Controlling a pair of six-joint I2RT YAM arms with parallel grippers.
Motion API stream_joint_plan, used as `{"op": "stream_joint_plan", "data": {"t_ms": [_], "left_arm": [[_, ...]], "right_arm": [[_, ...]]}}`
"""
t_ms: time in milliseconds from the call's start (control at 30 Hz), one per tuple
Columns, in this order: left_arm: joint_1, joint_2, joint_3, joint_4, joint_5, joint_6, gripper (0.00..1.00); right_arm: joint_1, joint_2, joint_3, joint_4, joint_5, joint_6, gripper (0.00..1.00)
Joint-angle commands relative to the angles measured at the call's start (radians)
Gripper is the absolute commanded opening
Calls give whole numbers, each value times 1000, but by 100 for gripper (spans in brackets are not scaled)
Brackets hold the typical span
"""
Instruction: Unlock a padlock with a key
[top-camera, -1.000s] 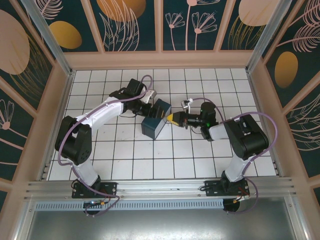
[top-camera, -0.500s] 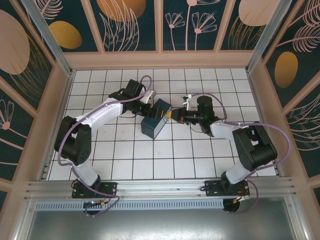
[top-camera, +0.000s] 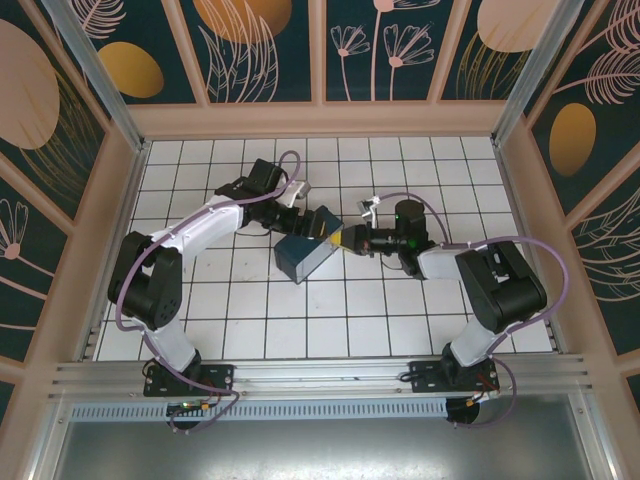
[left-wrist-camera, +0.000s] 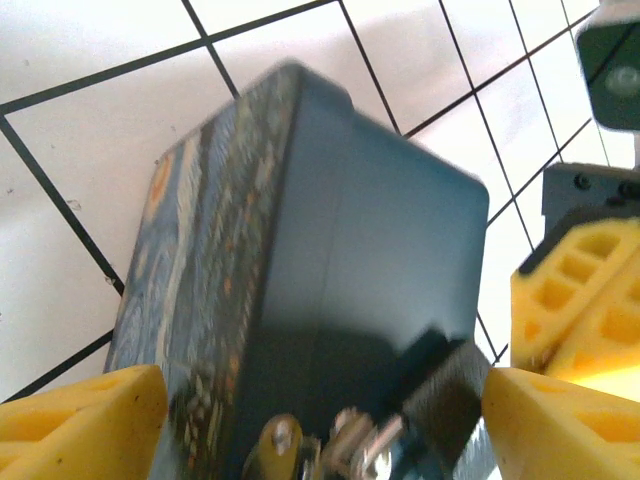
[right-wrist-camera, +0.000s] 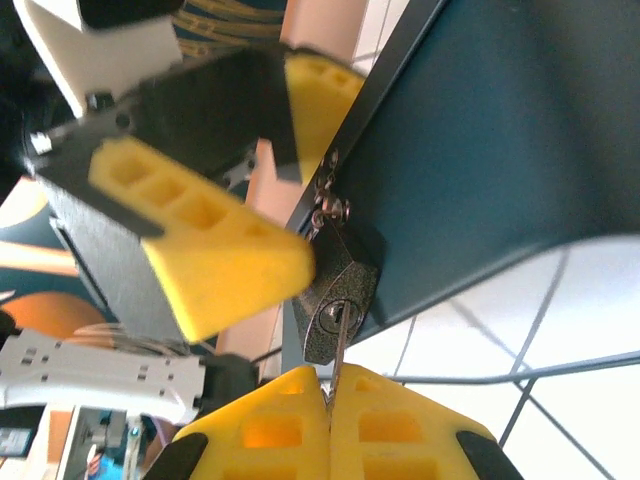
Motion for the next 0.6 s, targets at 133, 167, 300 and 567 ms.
{"op": "stream_joint_plan", "data": {"t_ms": [133, 167, 300, 567], "left_arm": [[5, -11, -8, -14, 0, -54, 83], [5, -21, -8, -13, -17, -68, 84], [10, -66, 16, -43, -95, -100, 88], [34, -119, 7, -117, -166, -98, 91]], "right_arm": [[29, -3, -18, 12, -65, 7, 0], [30, -7, -14, 8, -62, 8, 0], [20, -50, -16, -53, -19, -24, 0], [8, -115, -2, -199, 12, -93, 0]]}}
